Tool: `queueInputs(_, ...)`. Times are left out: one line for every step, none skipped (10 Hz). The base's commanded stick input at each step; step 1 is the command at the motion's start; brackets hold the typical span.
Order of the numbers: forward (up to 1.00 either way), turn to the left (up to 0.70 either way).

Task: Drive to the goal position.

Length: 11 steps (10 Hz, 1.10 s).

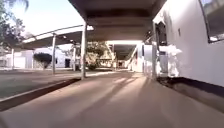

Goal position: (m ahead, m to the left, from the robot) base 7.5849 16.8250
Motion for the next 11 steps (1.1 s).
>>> queueInputs(0.70,0.00)
queueInputs(0.70,0.00)
queueInputs(0.70,0.00)
queueInputs(0.70,0.00)
queueInputs(0.70,0.00)
queueInputs(0.70,0.00)
queueInputs(0.70,0.00)
queueInputs(0.70,0.00)
queueInputs(0.70,0.00)
queueInputs(0.70,0.00)
queueInputs(0.70,0.00)
